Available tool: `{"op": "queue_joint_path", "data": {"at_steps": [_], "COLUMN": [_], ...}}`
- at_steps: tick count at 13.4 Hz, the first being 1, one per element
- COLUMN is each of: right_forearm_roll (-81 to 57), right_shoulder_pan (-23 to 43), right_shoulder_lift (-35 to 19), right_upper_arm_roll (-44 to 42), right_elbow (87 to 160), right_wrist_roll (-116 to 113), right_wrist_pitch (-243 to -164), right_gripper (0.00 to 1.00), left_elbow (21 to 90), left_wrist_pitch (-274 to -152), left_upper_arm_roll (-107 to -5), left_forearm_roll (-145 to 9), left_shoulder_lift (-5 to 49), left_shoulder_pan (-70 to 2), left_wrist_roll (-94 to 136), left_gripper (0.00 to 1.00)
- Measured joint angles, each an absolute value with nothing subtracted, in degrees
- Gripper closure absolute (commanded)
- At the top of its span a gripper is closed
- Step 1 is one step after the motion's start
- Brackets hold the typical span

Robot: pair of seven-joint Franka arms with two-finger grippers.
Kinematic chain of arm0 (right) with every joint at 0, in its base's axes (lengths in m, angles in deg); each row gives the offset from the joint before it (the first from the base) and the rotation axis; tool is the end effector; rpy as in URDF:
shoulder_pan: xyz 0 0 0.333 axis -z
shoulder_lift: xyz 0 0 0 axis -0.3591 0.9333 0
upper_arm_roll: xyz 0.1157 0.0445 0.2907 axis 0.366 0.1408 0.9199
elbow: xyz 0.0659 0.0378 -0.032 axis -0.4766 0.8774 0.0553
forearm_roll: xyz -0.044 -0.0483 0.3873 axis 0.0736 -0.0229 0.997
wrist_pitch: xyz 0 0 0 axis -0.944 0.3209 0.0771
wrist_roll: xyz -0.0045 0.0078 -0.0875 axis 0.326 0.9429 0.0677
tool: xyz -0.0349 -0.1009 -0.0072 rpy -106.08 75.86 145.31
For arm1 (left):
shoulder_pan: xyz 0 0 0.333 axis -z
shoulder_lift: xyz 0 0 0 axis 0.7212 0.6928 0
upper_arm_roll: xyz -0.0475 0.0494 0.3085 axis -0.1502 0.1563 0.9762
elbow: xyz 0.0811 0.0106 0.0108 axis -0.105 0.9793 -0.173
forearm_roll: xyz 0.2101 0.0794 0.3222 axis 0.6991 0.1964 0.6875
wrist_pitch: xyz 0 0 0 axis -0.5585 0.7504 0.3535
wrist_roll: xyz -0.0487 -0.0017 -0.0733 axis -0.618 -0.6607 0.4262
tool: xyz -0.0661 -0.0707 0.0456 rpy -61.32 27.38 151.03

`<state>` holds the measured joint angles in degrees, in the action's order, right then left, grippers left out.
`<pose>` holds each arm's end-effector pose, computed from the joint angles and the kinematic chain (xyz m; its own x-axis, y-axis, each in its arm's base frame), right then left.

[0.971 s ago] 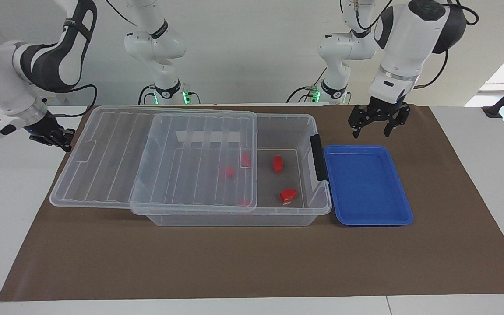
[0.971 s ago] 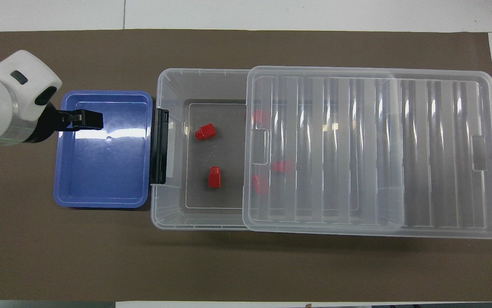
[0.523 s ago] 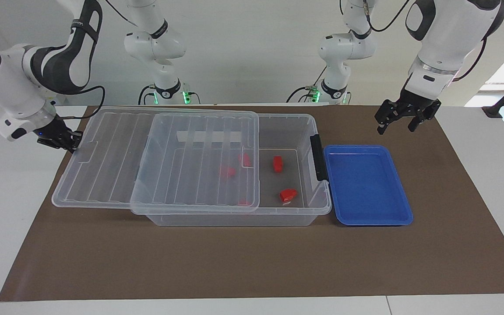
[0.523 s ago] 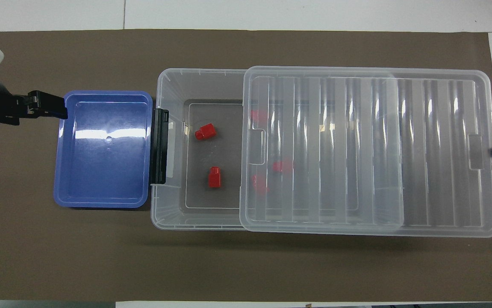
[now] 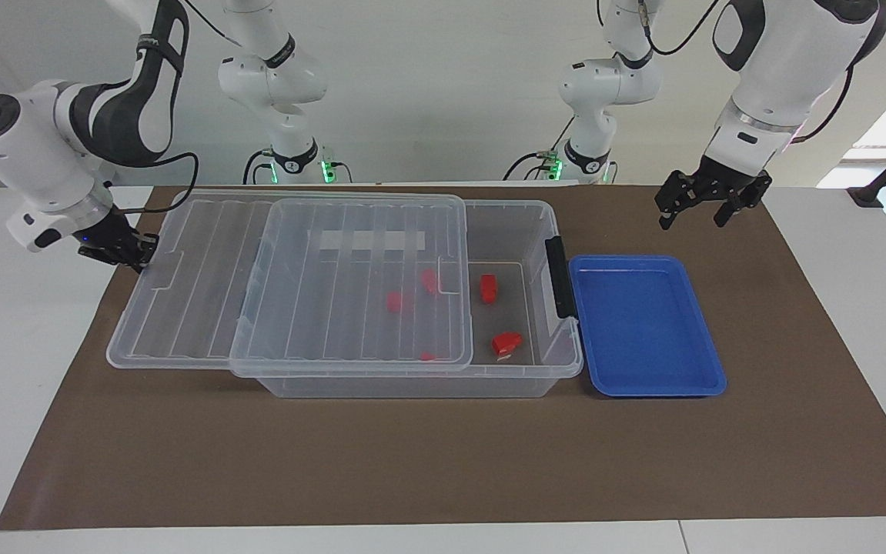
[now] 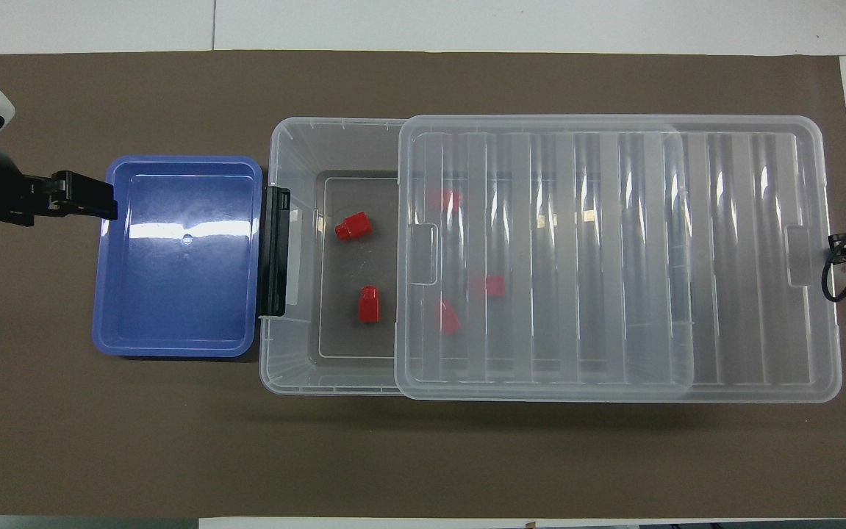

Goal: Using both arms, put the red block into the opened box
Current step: 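Slide the clear lid back over the box with the right gripper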

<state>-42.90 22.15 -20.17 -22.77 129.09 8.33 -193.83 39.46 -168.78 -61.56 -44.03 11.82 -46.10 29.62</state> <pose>0.5436 -0.1519 0.4631 0.9966 0.0318 -0.0763 0.0315 -0.9995 -0.0060 0.5508 -0.0866 0.6148 0.9988 -0.0307 0.0369 -0.0316 -0.9993 0.0221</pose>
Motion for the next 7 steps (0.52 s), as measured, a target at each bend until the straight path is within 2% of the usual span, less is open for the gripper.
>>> {"op": "queue_joint_path", "data": {"at_steps": [7], "right_forearm_roll": [-42.8], "right_shoulder_pan": [22.1], "right_shoulder_lift": [-20.2], "right_upper_arm_roll": [-18.0], "right_elbow": [129.1], "right_wrist_roll": [0.5], "right_wrist_pitch": [-193.8], "right_gripper": [1.0], "left_elbow": [39.5], "left_wrist_pitch": [-168.6], "left_upper_arm_roll": [-61.6], "left_forearm_roll": [-44.0], "left_shoulder_lift": [11.8], "left_shoulder_pan": [-46.1], "left_wrist_roll": [30.9], "left_gripper": [0.0]}}
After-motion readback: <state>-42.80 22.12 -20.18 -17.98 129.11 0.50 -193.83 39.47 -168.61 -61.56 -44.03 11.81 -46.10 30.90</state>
